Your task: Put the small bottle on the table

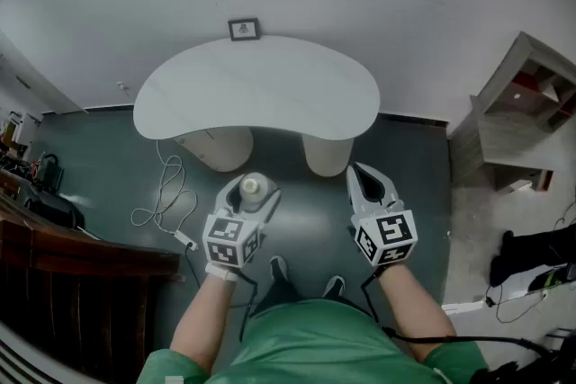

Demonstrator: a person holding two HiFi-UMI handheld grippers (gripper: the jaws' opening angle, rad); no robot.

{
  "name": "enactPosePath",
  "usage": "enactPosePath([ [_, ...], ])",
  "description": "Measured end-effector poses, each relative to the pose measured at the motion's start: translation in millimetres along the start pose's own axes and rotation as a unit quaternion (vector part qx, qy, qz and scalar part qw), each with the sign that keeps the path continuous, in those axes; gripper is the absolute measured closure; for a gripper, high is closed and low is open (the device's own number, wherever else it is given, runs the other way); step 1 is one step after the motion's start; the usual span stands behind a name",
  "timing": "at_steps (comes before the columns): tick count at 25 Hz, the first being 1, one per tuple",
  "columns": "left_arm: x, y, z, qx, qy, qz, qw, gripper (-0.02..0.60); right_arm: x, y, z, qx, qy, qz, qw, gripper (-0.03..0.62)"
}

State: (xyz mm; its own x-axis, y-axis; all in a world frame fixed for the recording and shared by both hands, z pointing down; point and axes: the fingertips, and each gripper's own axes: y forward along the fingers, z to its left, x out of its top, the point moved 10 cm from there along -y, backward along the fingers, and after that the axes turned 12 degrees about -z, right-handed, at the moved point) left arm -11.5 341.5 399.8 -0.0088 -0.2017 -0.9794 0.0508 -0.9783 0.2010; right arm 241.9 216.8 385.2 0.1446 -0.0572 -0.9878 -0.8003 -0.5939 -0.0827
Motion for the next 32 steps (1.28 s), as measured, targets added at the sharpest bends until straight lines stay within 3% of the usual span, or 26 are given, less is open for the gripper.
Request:
enactPosePath([
  [12, 5.4, -44.4, 22.7, -0.065, 0.003, -0.025, 0.9976, 0.238, -7.9, 23.4, 71.8, 0.003, -0.052, 0.001, 0.999, 0.599],
  [18, 3.6, -46.6, 56.9, -0.093, 0.041, -0.029, 0.9944, 0.238, -5.3, 44.5, 99.0, -0.036, -0.068, 0.011, 0.997, 0.599],
  [26, -4.6, -43.3, 110.1, -0.131, 0.029, -0.040, 0.9902, 0.238, -7.9, 68.5, 128.9, -0.081, -0.084, 0.008, 0.993, 0.599],
  [32, -5.5, -29.9, 130.0, -0.141, 0.023, -0.043, 0.9889, 0.238, -8.5, 73.6, 127.9, -0.104, -0.087, 0.010, 0.991, 0.599],
])
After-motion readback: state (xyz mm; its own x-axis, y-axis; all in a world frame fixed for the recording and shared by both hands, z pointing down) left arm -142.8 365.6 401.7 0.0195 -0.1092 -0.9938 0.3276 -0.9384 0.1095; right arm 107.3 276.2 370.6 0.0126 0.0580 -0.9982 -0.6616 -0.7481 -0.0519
